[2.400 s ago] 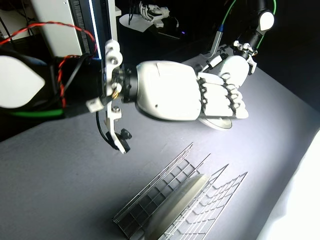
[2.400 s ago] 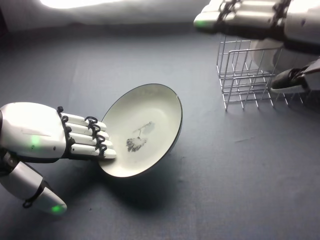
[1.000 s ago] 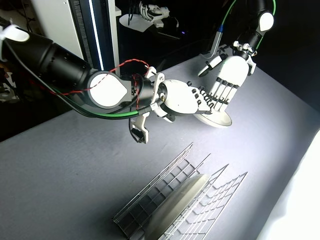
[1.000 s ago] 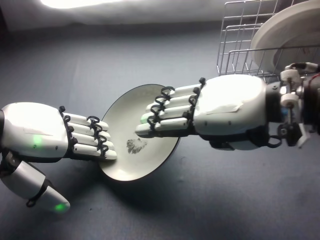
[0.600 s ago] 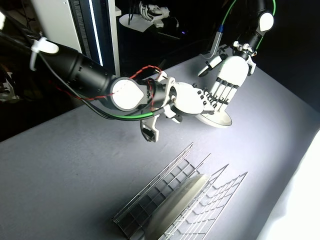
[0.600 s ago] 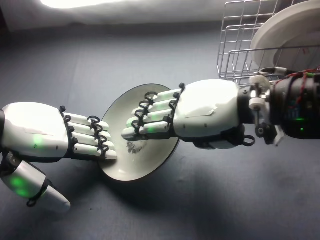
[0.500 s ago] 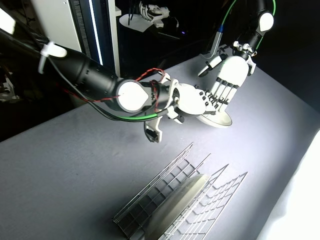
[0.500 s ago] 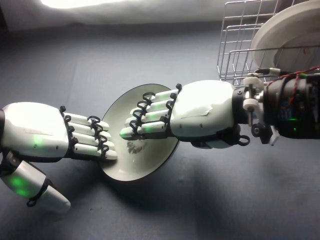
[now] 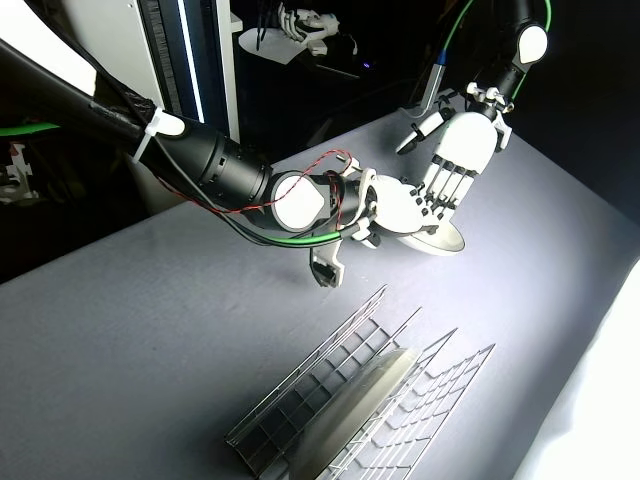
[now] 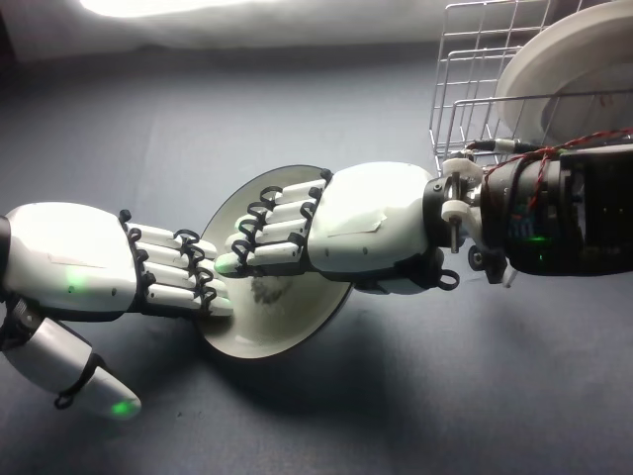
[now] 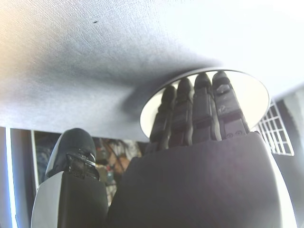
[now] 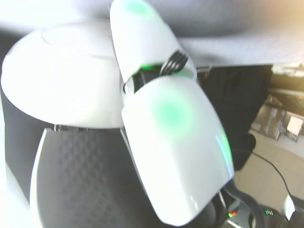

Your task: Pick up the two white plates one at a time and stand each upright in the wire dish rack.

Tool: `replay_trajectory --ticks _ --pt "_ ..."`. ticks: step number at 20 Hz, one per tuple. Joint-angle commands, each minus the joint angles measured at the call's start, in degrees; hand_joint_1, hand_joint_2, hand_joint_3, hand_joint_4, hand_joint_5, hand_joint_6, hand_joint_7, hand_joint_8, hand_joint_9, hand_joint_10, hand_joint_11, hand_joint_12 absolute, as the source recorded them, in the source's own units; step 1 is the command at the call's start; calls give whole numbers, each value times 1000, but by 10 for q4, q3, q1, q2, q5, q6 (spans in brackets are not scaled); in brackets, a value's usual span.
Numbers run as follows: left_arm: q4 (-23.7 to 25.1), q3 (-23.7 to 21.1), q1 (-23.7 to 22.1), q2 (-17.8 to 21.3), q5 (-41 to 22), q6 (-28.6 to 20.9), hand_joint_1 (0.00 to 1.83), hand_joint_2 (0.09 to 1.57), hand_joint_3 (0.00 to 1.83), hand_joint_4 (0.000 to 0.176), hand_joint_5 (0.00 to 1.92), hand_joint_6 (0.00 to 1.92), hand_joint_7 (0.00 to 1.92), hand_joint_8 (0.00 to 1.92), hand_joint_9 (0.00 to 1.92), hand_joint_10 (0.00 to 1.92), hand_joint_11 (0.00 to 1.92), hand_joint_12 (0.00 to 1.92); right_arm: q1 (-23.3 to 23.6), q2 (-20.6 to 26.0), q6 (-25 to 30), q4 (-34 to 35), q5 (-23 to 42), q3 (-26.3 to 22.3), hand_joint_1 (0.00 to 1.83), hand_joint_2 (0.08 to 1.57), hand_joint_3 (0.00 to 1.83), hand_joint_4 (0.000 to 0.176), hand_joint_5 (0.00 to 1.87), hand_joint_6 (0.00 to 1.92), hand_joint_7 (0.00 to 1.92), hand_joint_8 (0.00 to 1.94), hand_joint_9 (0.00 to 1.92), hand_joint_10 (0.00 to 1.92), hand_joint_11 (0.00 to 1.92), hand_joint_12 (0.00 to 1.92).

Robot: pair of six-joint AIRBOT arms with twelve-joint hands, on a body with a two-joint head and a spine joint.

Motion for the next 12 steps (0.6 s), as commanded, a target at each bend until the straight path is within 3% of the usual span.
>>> replay_trajectory --ticks 1,4,7,9,10,11,12 --pt "-4 2 0 -3 -3 -2 0 1170 3 0 163 6 90 2 25 4 0 0 6 0 -3 17 39 -1 1618 1143 0 0 0 0 0 0 23 7 0 764" --pt "-4 3 0 -3 -3 -2 0 1175 4 0 118 1 52 2 2 0 0 0 6 0 -3 17 38 0 1657 1147 0 0 0 0 17 3 97 23 0 990" --pt "-4 3 1 -3 -3 -2 0 1167 0 0 135 5 89 3 20 3 0 0 5 0 -5 17 37 1 1737 1183 6 0 159 17 163 9 225 28 0 1185" --pt "-4 3 1 -3 -3 -2 0 1167 0 0 135 5 89 3 20 3 0 0 5 0 -5 17 37 1 1737 1183 6 0 159 17 163 9 225 28 0 1185" --pt "-4 3 1 -3 -3 -2 0 1175 1 0 161 15 101 8 31 8 0 0 5 0 -5 17 37 1 1732 1196 7 0 306 34 346 24 383 57 95 1188" --pt "-4 3 2 -3 -3 -2 0 1187 6 0 158 13 104 9 35 9 1 0 4 0 -6 17 37 1 1811 1138 0 0 579 68 623 43 657 103 486 1537" --pt "-4 3 2 -3 -3 -2 0 1181 3 0 159 13 102 7 32 7 0 0 3 0 -6 17 36 1 1827 1115 4 0 726 60 761 29 779 95 583 1589"
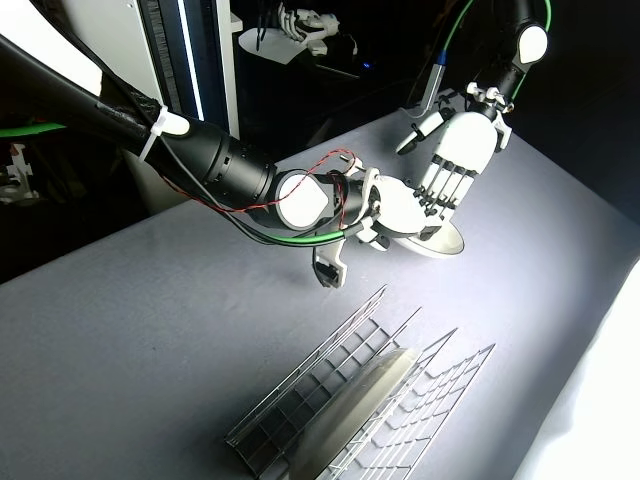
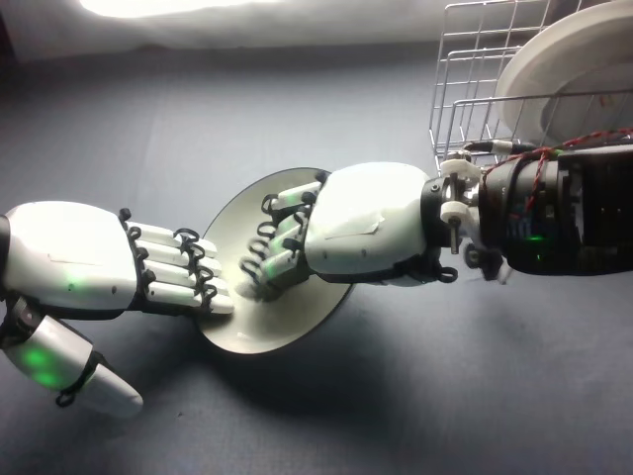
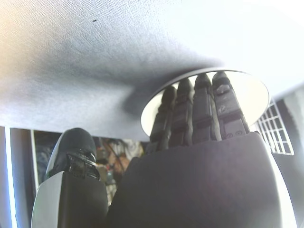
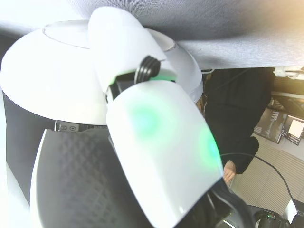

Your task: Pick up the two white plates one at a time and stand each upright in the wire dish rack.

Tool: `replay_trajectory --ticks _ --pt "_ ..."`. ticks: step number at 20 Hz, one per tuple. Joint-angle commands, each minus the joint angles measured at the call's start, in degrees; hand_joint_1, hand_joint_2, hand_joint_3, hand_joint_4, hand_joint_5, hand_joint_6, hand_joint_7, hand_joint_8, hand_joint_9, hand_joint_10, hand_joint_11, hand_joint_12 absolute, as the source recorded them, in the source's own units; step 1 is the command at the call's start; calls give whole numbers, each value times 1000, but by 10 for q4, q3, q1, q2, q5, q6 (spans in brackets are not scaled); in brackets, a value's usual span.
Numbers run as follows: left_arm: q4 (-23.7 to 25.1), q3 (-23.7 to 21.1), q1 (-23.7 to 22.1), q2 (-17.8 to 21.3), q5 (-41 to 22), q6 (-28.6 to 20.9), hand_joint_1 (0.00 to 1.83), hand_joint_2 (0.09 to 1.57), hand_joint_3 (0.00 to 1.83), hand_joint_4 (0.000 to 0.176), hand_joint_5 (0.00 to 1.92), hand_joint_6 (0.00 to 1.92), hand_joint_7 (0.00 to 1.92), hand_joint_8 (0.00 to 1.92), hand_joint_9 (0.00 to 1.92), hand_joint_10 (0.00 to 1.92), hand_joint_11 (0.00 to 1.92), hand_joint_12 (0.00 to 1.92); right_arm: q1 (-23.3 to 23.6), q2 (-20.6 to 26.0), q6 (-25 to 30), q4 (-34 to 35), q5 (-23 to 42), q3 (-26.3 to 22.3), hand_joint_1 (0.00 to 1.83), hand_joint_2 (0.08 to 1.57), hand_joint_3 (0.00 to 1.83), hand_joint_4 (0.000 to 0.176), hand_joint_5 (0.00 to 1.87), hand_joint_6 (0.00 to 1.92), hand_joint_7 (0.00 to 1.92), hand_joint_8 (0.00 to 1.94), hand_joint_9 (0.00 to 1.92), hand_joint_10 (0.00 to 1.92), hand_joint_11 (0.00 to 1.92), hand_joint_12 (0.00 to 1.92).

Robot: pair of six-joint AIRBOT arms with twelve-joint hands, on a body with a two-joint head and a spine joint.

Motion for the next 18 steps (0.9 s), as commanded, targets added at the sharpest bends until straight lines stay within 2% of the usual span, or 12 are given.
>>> replay_trajectory --ticks 1,2,3,4,6,9,12,14,18 --pt "0 1 3 -3 -2 1 0 1175 0 0 113 0 47 0 2 0 0 0 2 1 2 14 29 0 1647 1094 21 0 983 79 932 708 789 1147 783 1631" --pt "0 2 4 -4 -2 1 0 1176 1 0 103 0 37 0 0 0 0 0 1 1 2 14 29 0 1520 1124 5 0 856 910 957 850 822 1149 807 1590" --pt "0 2 4 -4 -2 1 0 1174 0 0 156 20 76 15 19 7 0 0 0 1 1 14 29 0 1494 1096 2 0 880 1033 1029 775 933 1008 879 1482" --pt "0 2 4 -4 -2 1 0 1174 0 0 178 10 98 8 29 5 0 0 0 1 1 14 29 0 1493 1094 1 0 862 1063 1029 774 929 1011 920 1429" --pt "-3 4 4 -4 -3 1 0 1169 0 0 177 4 105 6 33 5 0 0 -1 1 0 14 29 0 1494 1075 0 0 905 993 1086 677 964 959 965 1374" --pt "-22 15 -5 -3 -14 -5 0 1174 0 0 147 2 66 1 1 0 0 0 0 2 -1 14 32 0 1496 1070 0 0 908 954 1085 698 989 941 976 1351" --pt "-22 21 -28 4 -22 -11 0 1175 1 0 142 2 93 11 29 11 4 2 2 6 -1 14 48 0 1495 1076 0 0 904 949 1065 732 984 964 949 1386" --pt "-22 23 -52 12 -31 -15 0 1170 0 0 135 1 86 4 28 8 6 2 7 17 -1 15 70 -5 1497 1069 0 0 931 905 1093 690 1017 911 934 1408" --pt "-19 28 -101 28 -44 -30 0 1180 3 0 130 3 72 1 15 1 0 0 24 54 0 51 90 -44 1494 1086 0 0 915 930 1036 797 975 979 887 1465"
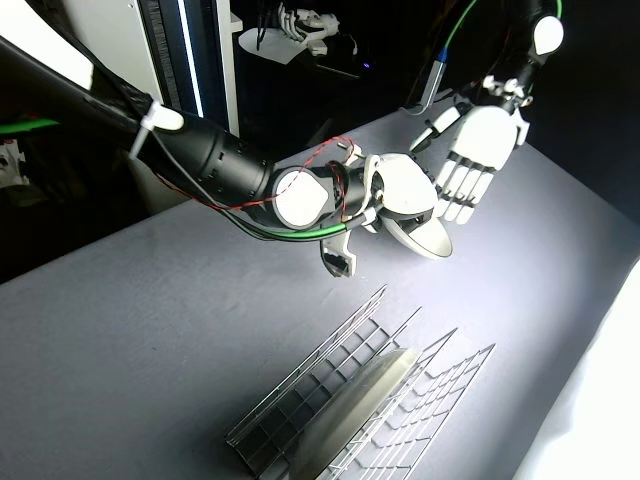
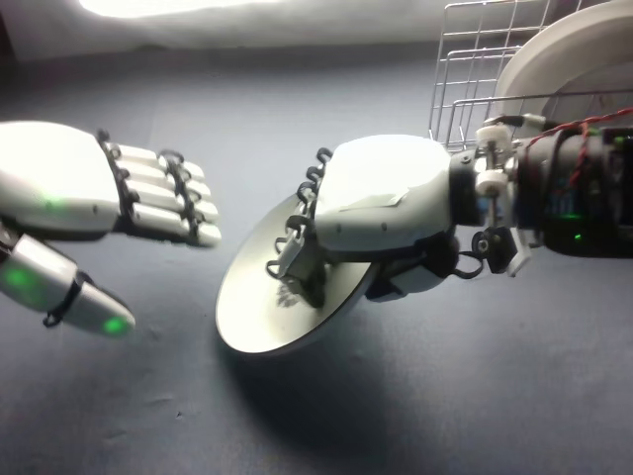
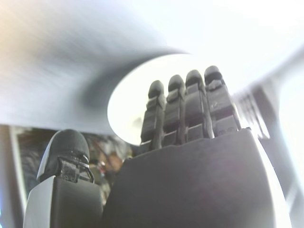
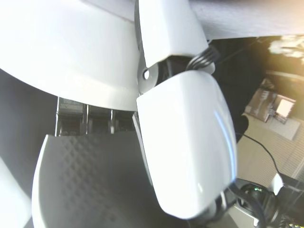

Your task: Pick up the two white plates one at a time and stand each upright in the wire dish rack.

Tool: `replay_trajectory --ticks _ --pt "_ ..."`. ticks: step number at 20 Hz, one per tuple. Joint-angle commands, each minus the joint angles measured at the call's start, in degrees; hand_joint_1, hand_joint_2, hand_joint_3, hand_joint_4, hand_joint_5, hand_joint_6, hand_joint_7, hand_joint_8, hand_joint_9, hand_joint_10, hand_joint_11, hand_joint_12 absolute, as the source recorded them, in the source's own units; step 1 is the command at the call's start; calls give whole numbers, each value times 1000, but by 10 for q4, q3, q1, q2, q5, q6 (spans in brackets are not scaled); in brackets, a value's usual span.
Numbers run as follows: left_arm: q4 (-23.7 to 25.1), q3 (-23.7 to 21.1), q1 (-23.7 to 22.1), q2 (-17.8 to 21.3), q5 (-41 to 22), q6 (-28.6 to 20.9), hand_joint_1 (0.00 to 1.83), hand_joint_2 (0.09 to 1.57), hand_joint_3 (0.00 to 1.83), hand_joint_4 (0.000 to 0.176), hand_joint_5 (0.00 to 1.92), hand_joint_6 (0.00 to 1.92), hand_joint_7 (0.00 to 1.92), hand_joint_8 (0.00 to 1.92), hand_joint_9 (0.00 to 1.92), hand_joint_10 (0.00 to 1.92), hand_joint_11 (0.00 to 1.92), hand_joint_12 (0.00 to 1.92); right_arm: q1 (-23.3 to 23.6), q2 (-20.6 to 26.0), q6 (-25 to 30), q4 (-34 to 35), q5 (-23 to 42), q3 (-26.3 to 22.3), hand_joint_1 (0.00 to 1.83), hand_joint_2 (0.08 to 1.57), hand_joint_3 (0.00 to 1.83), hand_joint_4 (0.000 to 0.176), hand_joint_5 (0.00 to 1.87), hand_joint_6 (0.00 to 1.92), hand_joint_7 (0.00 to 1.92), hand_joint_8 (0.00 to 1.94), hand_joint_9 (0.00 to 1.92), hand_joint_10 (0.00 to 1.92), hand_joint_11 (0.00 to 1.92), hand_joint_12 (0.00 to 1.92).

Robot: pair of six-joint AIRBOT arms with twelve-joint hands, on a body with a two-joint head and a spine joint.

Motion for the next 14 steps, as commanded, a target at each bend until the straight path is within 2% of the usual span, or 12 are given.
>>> replay_trajectory --ticks 1,4,8,11,14 --pt "-26 3 -12 7 -25 -4 0 1181 3 0 132 4 72 1 15 1 0 0 10 8 2 34 36 -10 1494 1089 1 0 901 958 1035 791 967 984 885 1470" --pt "-21 7 -23 16 -34 -10 0 1180 2 0 152 9 87 5 26 8 3 1 29 37 1 63 35 -47 1496 1080 0 0 915 893 1054 782 1007 952 892 1453" --pt "-16 11 -30 23 -40 -12 0 1190 5 0 94 0 41 0 4 0 1 0 59 74 2 105 33 -92 1496 1078 0 0 910 884 1033 804 1025 934 922 1438" --pt "-11 16 -35 27 -46 -13 0 1190 4 0 123 13 58 8 9 3 0 0 77 100 3 134 33 -120 1496 1077 0 0 904 891 1043 784 1022 930 934 1432" --pt "-9 22 -35 30 -50 -13 0 1187 2 0 161 23 98 20 42 15 10 5 89 127 4 154 32 -145 1499 1060 0 0 947 854 1102 673 1057 858 954 1402"
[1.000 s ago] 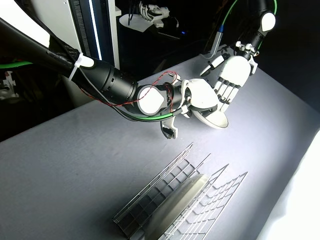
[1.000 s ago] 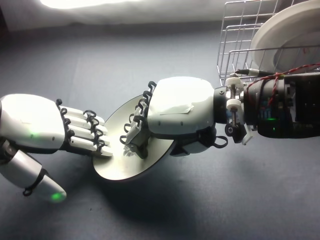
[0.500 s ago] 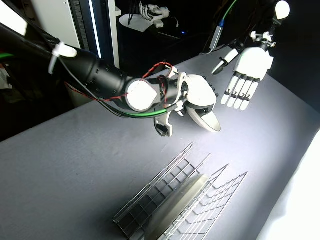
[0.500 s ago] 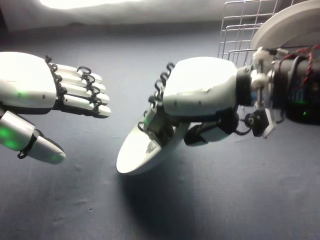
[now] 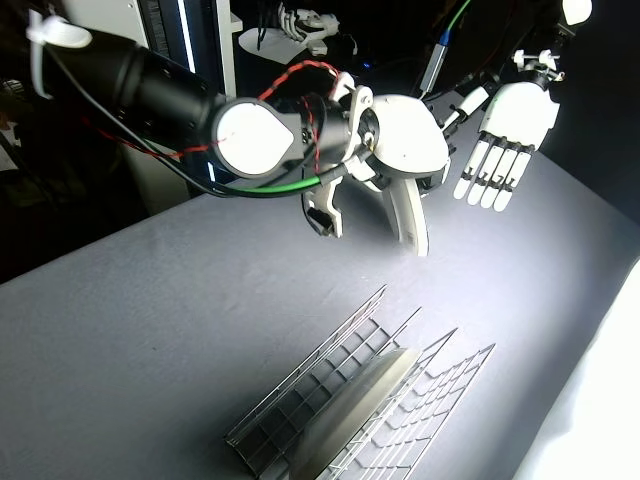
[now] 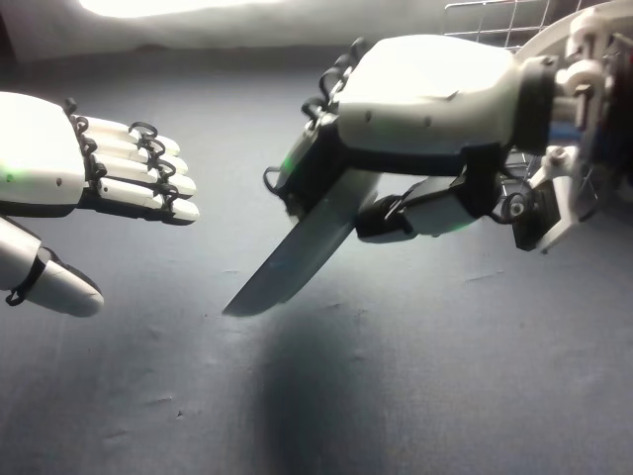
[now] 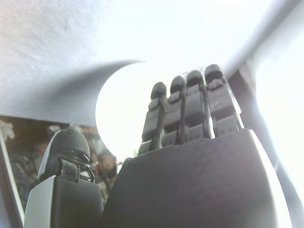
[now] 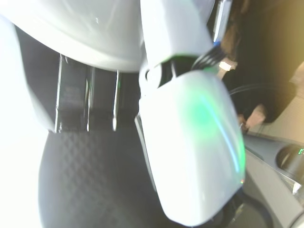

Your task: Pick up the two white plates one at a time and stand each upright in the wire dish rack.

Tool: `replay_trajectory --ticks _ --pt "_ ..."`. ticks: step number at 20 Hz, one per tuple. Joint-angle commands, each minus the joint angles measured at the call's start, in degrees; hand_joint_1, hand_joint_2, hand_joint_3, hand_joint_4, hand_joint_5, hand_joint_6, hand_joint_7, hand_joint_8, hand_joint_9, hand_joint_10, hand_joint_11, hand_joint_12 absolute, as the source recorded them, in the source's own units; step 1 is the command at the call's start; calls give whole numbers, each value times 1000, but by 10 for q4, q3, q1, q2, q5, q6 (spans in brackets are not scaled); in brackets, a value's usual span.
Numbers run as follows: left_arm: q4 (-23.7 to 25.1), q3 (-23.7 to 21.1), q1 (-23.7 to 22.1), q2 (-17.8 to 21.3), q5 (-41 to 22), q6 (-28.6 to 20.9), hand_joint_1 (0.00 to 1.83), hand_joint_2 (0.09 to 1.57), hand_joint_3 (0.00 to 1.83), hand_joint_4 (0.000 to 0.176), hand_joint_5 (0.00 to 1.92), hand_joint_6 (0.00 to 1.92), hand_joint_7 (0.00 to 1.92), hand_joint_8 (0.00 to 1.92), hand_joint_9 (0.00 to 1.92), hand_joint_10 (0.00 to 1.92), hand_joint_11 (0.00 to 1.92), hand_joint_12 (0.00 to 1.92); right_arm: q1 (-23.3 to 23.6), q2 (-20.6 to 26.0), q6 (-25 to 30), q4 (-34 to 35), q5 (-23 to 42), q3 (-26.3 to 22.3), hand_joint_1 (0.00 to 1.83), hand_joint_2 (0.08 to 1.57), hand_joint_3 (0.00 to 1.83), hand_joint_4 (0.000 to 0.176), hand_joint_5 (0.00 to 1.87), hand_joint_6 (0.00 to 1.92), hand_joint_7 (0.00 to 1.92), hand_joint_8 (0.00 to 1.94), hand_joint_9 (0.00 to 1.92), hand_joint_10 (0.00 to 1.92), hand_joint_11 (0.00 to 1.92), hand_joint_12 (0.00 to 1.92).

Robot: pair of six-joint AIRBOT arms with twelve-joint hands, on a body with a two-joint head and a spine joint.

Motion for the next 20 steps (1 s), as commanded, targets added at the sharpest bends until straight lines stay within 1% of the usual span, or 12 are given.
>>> replay_trajectory --ticks 1,4,6,7,8,9,10,11,13,16,19,20 --pt "-34 5 -7 9 -15 -1 0 1184 0 0 154 18 92 15 31 9 1 0 12 6 4 32 65 -8 1498 1064 0 0 930 914 1093 675 1046 859 952 1398" --pt "-23 6 -6 11 -15 0 0 1179 0 0 162 15 107 15 47 12 3 2 27 29 6 63 62 -25 1497 1066 0 0 938 918 1080 671 1057 855 935 1420" --pt "-22 5 -6 13 -17 0 0 1176 0 0 156 10 100 9 40 7 0 0 37 42 7 99 58 -34 1495 1074 0 0 927 944 1075 695 996 928 936 1414" --pt "-22 7 -6 14 -18 2 0 1167 0 0 161 12 107 11 38 6 0 0 41 49 8 121 58 -39 1495 1078 2 0 917 965 1049 740 991 931 931 1422" --pt "-22 9 -6 14 -18 2 0 1159 0 0 216 8 166 6 100 10 50 40 45 56 9 144 53 -44 1495 1078 1 0 918 958 1045 735 996 944 923 1438" --pt "-22 11 -6 14 -18 2 0 1155 0 0 158 1 121 0 60 1 9 27 51 65 9 171 52 -50 1497 1065 0 0 951 894 1092 653 1038 893 939 1416" --pt "-22 12 -7 13 -17 2 0 1163 1 0 180 13 139 10 82 12 39 43 55 73 10 199 48 -55 1498 1063 0 0 956 881 1102 638 1041 888 944 1406" --pt "-24 11 -7 13 -17 2 0 1171 0 0 209 13 168 6 113 7 7 206 59 81 10 220 42 -60 1497 1067 3 0 933 913 1083 676 1022 918 939 1409" --pt "-25 8 -7 14 -14 0 0 1172 0 0 148 5 96 7 42 6 0 20 67 97 11 259 35 -65 1497 1065 0 0 934 910 1078 692 1046 872 956 1388" --pt "-25 5 -7 13 -8 -4 0 1175 0 0 160 15 111 15 57 15 22 10 81 118 15 312 19 -67 1498 1060 0 0 972 867 1058 722 1050 859 964 1375" --pt "-25 3 -7 14 -6 -5 0 1171 0 0 174 17 129 17 69 16 28 15 89 136 19 358 -5 -69 1497 1068 0 0 953 912 1019 778 1029 884 973 1362" --pt "-25 5 -7 14 -6 -6 0 1176 1 0 153 6 99 3 43 4 5 6 84 142 18 361 -6 -70 1498 1060 0 0 967 881 1052 728 1057 846 972 1364"
